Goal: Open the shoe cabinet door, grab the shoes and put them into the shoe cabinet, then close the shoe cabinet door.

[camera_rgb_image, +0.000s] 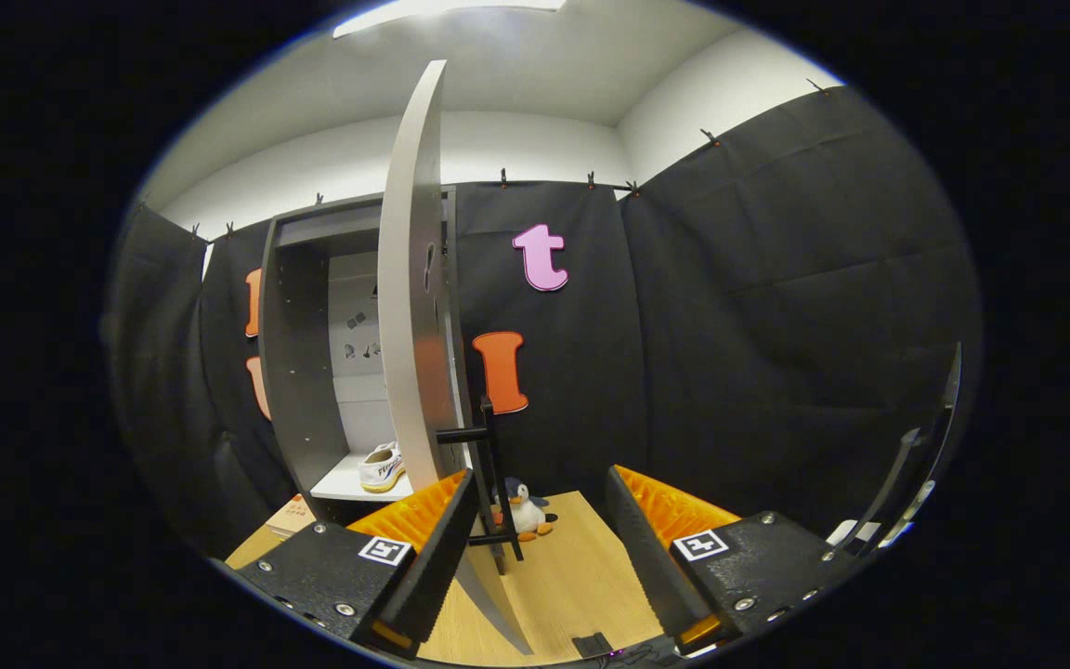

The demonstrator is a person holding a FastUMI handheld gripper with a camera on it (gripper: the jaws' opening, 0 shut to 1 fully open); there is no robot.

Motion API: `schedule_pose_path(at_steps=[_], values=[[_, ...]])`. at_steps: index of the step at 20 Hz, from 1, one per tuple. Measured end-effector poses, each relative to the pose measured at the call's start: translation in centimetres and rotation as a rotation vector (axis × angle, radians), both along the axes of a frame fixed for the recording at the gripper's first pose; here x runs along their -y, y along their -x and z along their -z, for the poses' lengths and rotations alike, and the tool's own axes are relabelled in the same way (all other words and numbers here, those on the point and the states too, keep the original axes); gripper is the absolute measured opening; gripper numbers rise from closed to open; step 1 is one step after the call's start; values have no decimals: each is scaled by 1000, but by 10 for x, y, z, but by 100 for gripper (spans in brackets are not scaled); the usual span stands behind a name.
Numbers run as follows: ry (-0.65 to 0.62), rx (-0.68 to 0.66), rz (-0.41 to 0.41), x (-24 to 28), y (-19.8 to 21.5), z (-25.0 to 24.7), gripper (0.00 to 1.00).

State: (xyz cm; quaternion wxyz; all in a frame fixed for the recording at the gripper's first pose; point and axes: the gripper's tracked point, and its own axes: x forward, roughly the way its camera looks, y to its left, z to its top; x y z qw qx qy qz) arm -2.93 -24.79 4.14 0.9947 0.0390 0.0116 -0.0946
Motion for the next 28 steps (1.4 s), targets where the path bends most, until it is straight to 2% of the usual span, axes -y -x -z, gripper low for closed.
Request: schedule_pose_path(at_steps=[4,8,19,25,28], values=[[54,-4,-26,-13,2,-4,85],[14,3,-90,-36,2,-4,84],[-9,23,-389,-145,-19,-3,84],[-51,33,-506,-189,-39,0,84],[-62,37,-562,-191,-49,2,85]])
